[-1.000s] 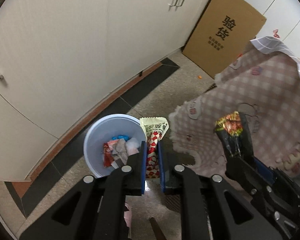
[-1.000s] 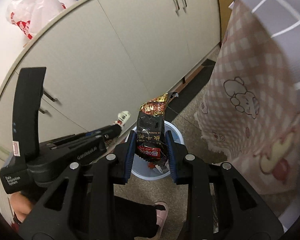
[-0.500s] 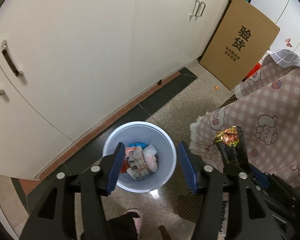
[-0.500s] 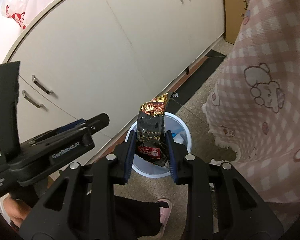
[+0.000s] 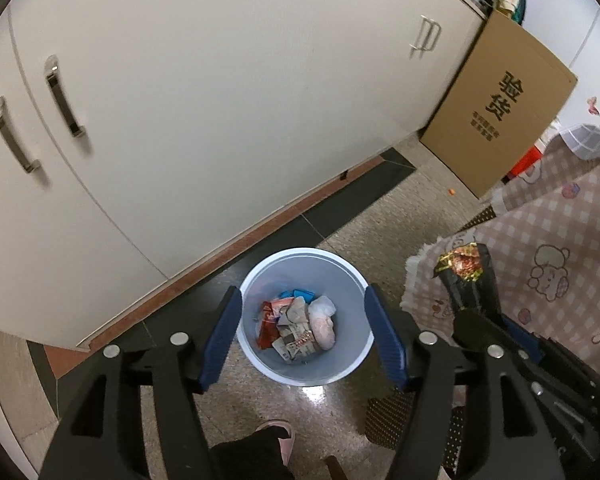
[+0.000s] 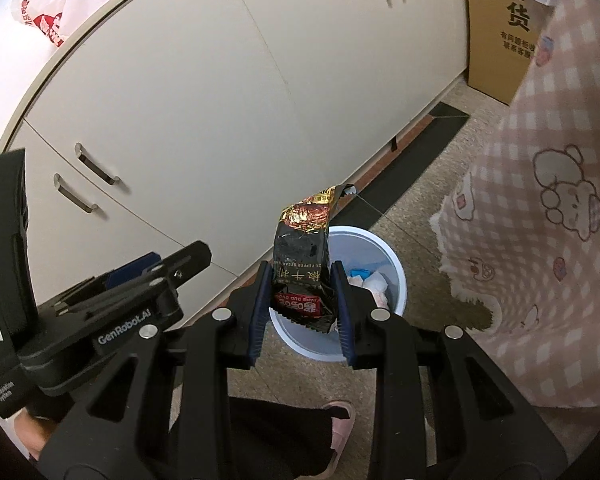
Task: Collect trash
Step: 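Open both tools above the wastebasket to drop the wrappers, then move both open tools back over the table toward the remaining trash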
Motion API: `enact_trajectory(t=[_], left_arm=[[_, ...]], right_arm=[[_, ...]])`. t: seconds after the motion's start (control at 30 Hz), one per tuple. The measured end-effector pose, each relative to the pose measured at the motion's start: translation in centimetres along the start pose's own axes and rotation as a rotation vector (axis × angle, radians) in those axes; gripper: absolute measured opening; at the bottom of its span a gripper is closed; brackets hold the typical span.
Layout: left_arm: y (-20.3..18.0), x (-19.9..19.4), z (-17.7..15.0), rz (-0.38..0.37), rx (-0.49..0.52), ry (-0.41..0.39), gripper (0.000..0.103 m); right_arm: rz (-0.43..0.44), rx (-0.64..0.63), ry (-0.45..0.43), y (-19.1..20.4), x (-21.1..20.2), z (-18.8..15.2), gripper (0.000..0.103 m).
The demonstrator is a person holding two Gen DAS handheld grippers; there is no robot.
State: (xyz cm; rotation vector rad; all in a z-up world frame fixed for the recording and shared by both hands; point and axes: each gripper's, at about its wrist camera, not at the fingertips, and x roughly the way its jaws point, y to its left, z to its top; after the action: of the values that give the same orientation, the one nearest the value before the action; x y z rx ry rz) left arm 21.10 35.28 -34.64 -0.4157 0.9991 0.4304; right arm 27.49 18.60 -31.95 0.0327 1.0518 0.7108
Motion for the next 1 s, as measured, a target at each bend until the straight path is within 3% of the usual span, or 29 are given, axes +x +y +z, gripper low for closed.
enact_trajectory(t=[0.27,0.3,0.33,0.67,1.0], left_arm=[[2.3,-1.1,0.8,0.052,-0.074,-0.034,0.065],[2.4,-1.1,0.8,0.055,-0.079,-0.035,0.065],[2.5,-1.1,0.8,0.056,-0.083,-0.033,0.065],[1.7,-2.0,0.9,0.05,-0.078,-0.042,0.065],[-0.9,-7.4,2.4,0.019,-0.05,-0.148,0.071]], right_arm=[[0.037,0.014,-0.053,0.7,0.4,1.6,0.035],[0.043,0.017,-0.057,0.7,0.4,1.8,0.054],[0.046,0.02,-0.06,0.7,0.6,2.0,0.064],[0.003,-0.003,-0.08,0.6,-1.2,2.0,0.064],[0.016,-0.049,-0.189,1.8,-7.5,3.3,0.065]])
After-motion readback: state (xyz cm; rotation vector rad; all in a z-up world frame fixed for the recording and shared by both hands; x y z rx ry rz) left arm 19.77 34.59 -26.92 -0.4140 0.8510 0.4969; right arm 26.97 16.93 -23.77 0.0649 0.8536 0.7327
